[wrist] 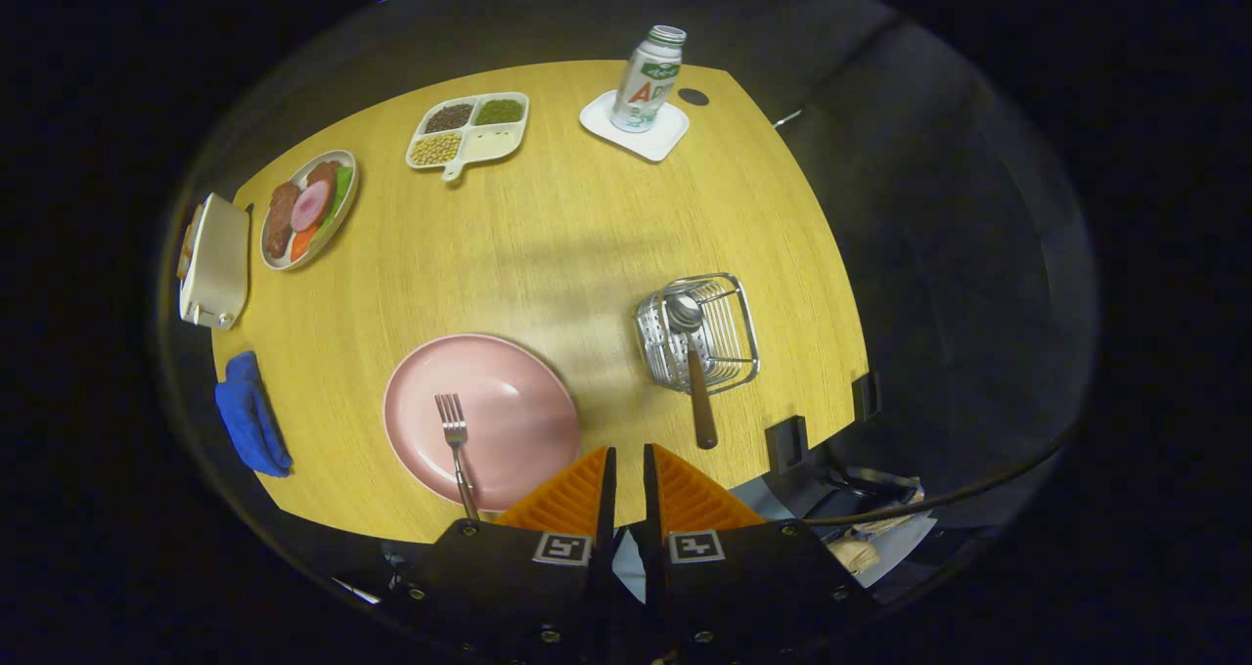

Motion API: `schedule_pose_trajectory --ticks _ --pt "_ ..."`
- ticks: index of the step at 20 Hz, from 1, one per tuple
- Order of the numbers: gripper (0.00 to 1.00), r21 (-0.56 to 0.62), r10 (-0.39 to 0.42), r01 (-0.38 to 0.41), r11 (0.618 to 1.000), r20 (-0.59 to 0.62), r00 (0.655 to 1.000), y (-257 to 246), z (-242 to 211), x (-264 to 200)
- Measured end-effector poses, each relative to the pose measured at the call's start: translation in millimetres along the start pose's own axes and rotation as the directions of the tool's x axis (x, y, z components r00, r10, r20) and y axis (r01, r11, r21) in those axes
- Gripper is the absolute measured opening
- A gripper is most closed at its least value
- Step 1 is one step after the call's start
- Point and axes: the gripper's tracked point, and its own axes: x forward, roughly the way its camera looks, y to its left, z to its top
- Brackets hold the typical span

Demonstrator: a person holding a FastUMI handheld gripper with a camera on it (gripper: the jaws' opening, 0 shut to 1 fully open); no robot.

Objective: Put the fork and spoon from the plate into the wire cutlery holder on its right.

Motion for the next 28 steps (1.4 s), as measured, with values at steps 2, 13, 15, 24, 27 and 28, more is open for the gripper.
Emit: schedule_pose_trajectory --ticks 2,13,15,24,27,28 --pt "0.15 -0.044 0.011 -0.011 0.999 0.004 1.0 24.3 -9.4 -1.6" --pt "0.17 -0.173 0.058 -0.068 0.983 -0.06 0.996 129.4 -100.3 30.8" --pt "0.2 -0.18 0.063 -0.076 0.981 -0.079 0.995 137.9 -114.9 41.8" --pt "0.22 -0.181 0.061 -0.087 0.98 -0.148 0.987 145.8 -155.2 79.9" --pt "0.22 -0.181 0.061 -0.092 0.979 -0.168 0.984 144.5 -162.9 88.0" --pt "0.22 -0.185 0.059 -0.092 0.978 -0.174 0.983 143.6 -164.6 90.4"
